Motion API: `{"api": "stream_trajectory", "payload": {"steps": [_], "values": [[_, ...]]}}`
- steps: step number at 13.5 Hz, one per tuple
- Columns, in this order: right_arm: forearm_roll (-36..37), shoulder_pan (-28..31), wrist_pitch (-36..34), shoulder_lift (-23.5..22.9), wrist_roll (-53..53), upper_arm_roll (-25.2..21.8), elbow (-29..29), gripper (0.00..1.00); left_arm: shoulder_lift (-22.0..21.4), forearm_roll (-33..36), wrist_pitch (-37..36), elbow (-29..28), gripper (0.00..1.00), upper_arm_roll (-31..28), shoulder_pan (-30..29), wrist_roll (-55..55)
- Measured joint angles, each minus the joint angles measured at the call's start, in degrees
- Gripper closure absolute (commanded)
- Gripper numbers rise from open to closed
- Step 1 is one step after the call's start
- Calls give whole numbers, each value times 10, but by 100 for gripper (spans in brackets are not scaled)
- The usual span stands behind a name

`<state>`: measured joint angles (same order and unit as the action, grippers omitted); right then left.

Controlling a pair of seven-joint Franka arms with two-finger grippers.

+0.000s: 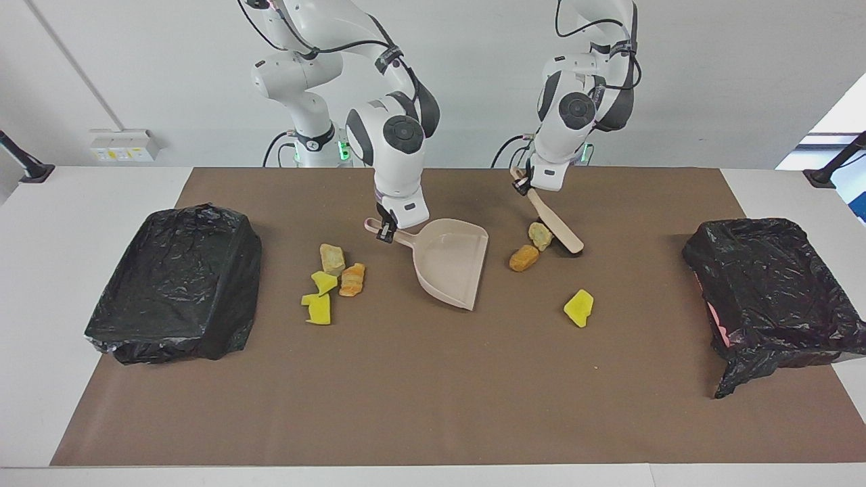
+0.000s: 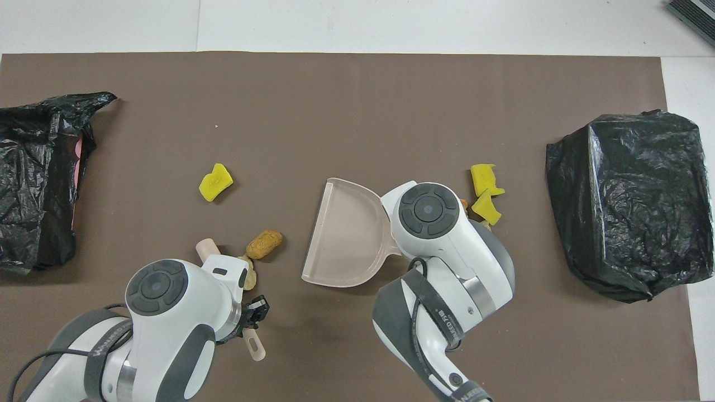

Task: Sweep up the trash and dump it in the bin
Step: 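Place the dustpan near the chunks while the left gripper brings the brush, then sweep the bread chunks into the dustpan with the left gripper's brush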

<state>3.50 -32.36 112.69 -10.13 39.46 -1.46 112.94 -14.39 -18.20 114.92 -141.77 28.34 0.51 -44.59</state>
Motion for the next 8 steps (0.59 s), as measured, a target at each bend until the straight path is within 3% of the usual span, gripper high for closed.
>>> {"api": "stream_trajectory", "payload": {"steps": [3,8], "values": [[0,-10,3,-2,-16,0,5,100,37,0,48,14,100,3,0,64],[0,-3,4,-4,-22,-3,9,100,51,-1,68,31,100,23,17,200]]}}
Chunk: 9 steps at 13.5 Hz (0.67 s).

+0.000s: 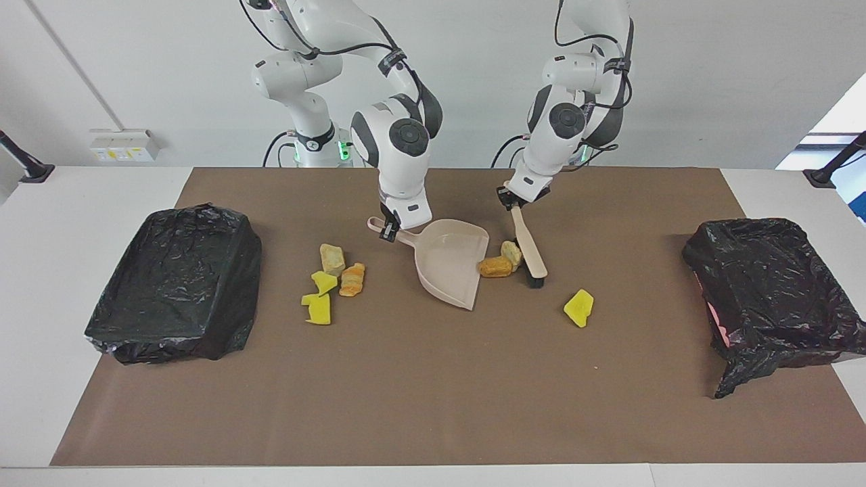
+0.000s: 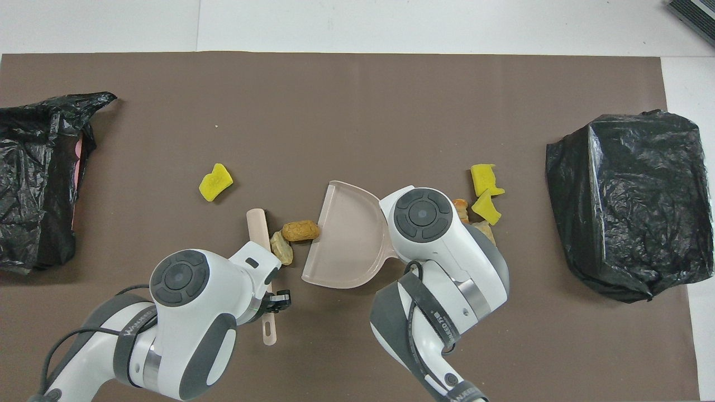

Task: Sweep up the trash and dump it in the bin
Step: 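Sweep the bread chunks into the dustpan with the left gripper's brush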

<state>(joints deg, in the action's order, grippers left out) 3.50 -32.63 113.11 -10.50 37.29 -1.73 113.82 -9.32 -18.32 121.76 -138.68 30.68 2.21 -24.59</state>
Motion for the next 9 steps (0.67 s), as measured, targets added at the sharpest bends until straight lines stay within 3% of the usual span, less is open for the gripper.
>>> {"api": "stream_trajectory", "payload": {"steps": [9], "values": [[0,0,0,0,-1,0,1,100,59,-23,-5,112,100,80,13,44]]}}
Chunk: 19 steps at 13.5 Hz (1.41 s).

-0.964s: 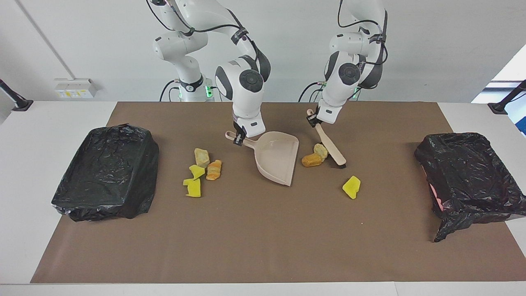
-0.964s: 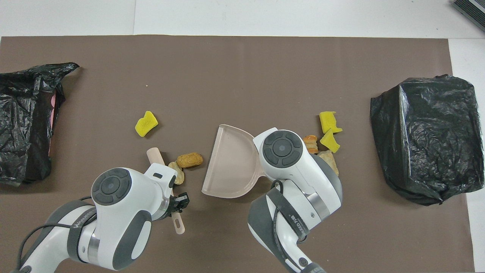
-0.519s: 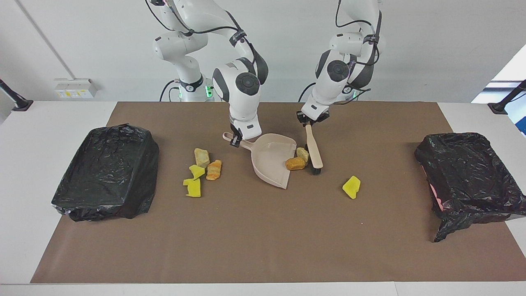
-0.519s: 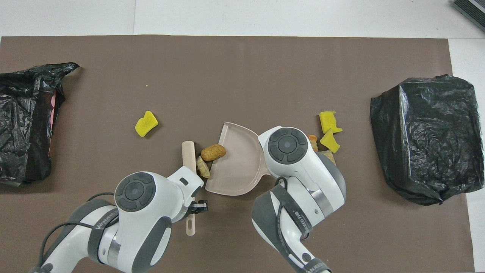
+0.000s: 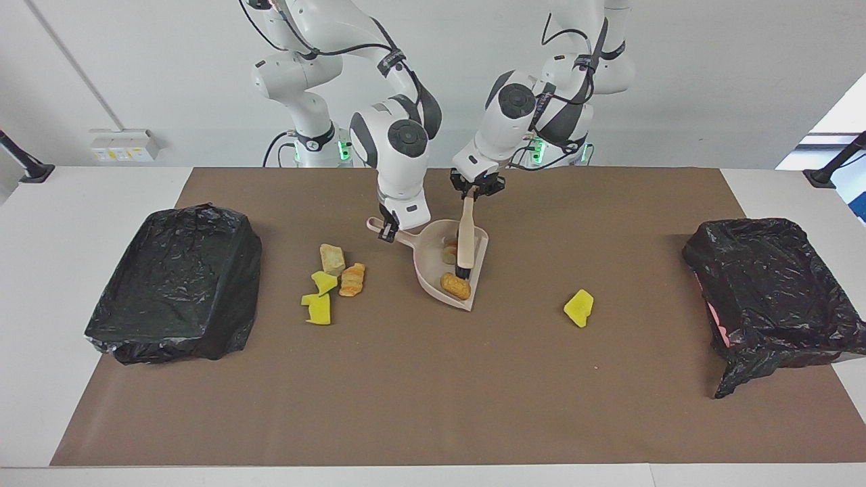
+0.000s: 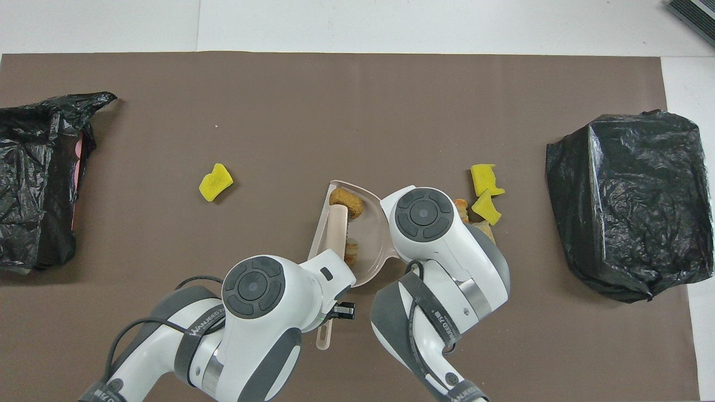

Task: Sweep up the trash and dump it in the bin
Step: 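Sweep the bread chunks into the dustpan with the left gripper's brush, then move the brush with the left gripper toward the yellow sponge piece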

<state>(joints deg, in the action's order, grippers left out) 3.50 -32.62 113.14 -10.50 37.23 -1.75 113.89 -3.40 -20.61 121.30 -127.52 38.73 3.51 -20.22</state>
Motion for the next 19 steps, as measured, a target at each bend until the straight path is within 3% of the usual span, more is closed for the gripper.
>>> {"api": "stream_trajectory", "payload": {"steps": [5,10,14,19], "values": [[0,0,0,0,0,0,1,100,10,2,-88,62,100,-62,-4,6],[0,3,25,0,0,-1,18,100,10,82,-94,68,100,-161,-10,34],[0,3,25,0,0,-1,18,100,13,144,-93,69,100,-259,-13,149],[0,3,25,0,0,-1,18,100,52,216,-92,81,100,-326,-16,217]]}}
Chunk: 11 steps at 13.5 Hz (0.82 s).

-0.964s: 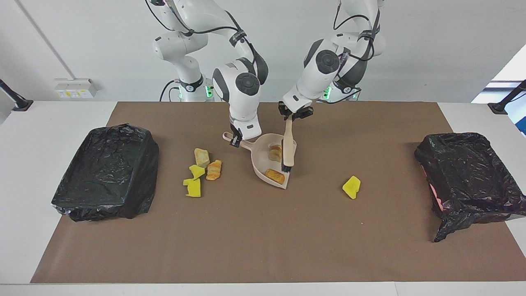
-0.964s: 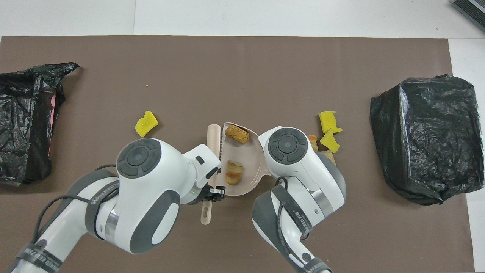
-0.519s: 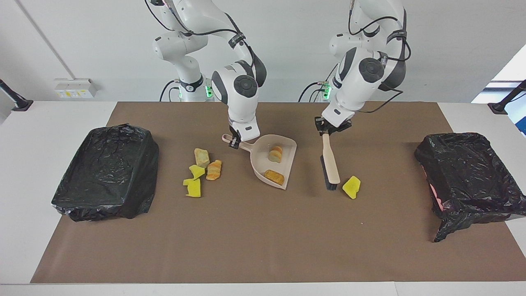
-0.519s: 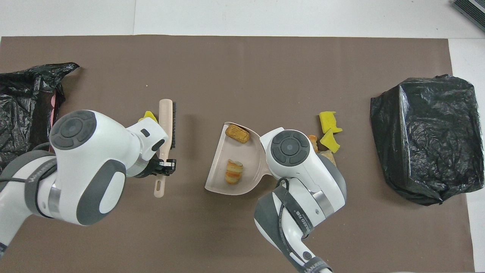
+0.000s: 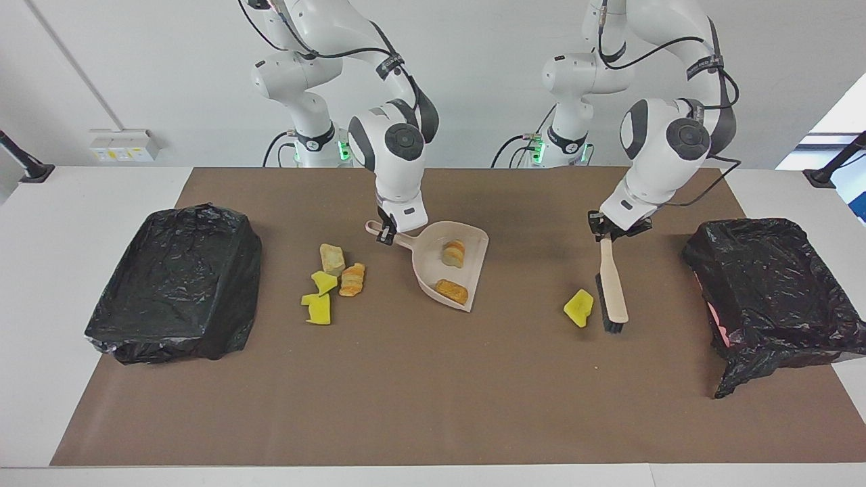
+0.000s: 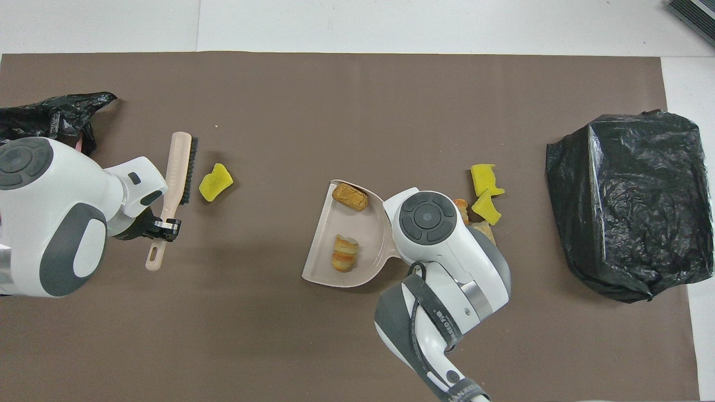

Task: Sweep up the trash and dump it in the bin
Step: 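Move the brush with the left gripper toward the yellow sponge piece, then sweep the yellow sponge into the dustpan with the left gripper's brush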

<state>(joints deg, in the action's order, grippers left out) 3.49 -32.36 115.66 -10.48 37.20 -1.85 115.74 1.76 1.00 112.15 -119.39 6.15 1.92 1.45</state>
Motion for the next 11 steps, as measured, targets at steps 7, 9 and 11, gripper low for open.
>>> {"api": "stream_trajectory", "payload": {"steps": [7,9,11], "values": [[0,0,0,0,0,0,0,100,54,21,-3,9,100,-3,1,3],[0,0,0,0,0,0,0,100,50,15,-6,2,100,7,11,3],[0,0,0,0,0,0,0,100,42,-12,-7,-13,100,29,21,2]]}}
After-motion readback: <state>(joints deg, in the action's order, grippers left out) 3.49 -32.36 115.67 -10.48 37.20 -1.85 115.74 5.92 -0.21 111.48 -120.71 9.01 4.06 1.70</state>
